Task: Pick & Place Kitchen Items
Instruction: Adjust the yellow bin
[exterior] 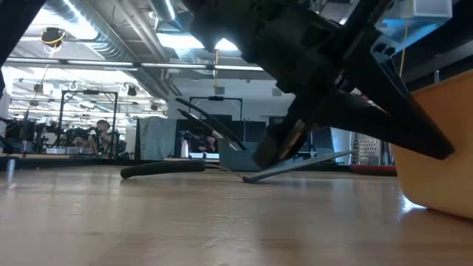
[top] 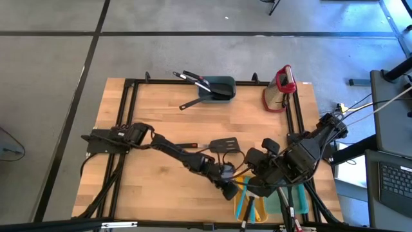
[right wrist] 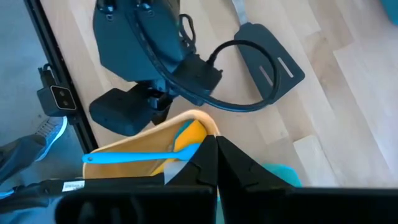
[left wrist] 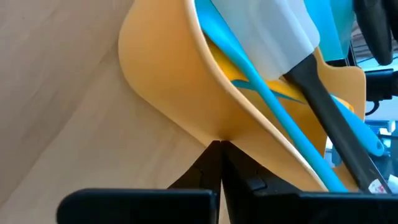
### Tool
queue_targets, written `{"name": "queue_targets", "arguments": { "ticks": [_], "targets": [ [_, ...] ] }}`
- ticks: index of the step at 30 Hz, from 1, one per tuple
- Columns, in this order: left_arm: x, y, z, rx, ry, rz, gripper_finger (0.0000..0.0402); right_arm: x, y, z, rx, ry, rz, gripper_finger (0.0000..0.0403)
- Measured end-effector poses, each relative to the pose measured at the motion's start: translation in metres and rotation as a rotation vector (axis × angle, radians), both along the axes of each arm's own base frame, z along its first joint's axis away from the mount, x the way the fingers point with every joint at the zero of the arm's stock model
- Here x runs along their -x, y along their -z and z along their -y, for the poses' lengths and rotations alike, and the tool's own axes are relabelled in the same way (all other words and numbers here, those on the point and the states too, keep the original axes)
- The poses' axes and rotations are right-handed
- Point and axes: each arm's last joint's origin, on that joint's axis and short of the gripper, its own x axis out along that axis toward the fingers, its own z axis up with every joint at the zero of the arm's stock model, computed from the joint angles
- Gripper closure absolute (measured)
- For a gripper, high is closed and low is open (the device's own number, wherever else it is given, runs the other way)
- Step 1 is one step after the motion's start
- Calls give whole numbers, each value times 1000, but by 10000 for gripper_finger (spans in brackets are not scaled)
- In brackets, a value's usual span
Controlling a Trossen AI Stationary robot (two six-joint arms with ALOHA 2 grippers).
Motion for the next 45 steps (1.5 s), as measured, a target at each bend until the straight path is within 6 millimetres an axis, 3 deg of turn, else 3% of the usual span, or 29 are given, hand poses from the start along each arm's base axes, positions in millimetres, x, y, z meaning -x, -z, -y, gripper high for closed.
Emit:
{"name": "queue_targets", "arguments": {
  "ticks": [6,24,31,35,45],
  "targets": [
    [-1,0,-2,-6,0,1,399,1,-1,1,-3,0,4,403],
    [10,-4,18,-42,-128,-22,400,1,-1,1,-5,4,4,403],
    [28,-28,7,-186,-210,-118,400,5,-3,-2,-14,12,13,403],
    [35,-58,7,-232,-139,-50,399,9,-4,-6,-37,29,17,403],
    [61,-102,-3,-353,-101,-58,400,35,-4,-33,-183,154,-8,403]
  ]
}}
